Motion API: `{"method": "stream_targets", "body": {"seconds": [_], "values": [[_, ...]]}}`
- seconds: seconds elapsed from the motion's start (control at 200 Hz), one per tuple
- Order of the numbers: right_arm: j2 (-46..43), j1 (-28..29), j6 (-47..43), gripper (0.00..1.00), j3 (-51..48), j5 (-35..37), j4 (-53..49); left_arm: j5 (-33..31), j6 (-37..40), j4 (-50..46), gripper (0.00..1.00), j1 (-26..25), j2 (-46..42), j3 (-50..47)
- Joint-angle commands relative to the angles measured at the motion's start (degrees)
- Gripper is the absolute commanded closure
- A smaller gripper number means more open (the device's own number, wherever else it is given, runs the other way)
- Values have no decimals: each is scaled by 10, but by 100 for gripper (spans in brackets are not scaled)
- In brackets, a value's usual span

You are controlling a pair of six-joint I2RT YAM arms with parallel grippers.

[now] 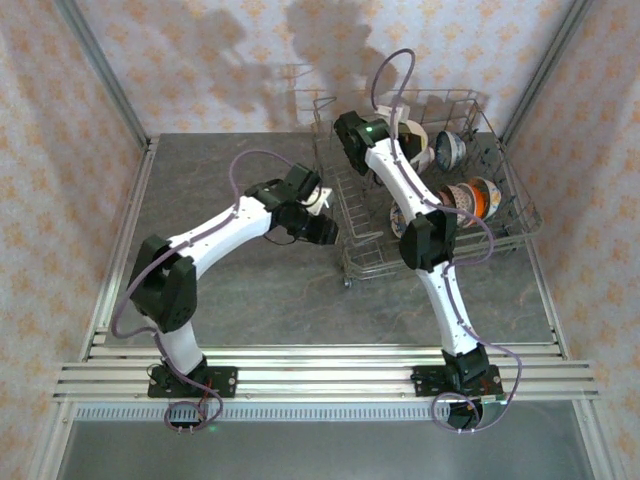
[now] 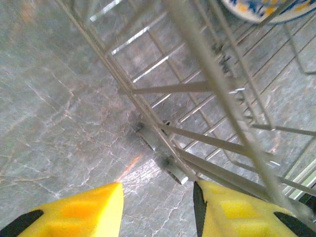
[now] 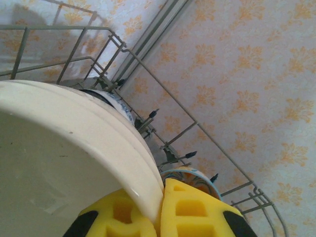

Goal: Load the bowls into the dish rack

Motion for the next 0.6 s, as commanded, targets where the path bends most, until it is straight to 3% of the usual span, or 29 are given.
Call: {"method": "stream_targets", "body": {"seconds": [0.0, 0.17, 0.596], "values": [[9, -1, 24, 100, 15, 23, 27, -15, -2, 60, 58, 28, -55, -6], [23, -2, 22, 100, 20, 38, 52, -18, 1, 73, 56, 53, -59, 34], [64, -2, 0, 100, 46, 72, 101, -29, -14, 105, 45, 102, 50, 197]]}}
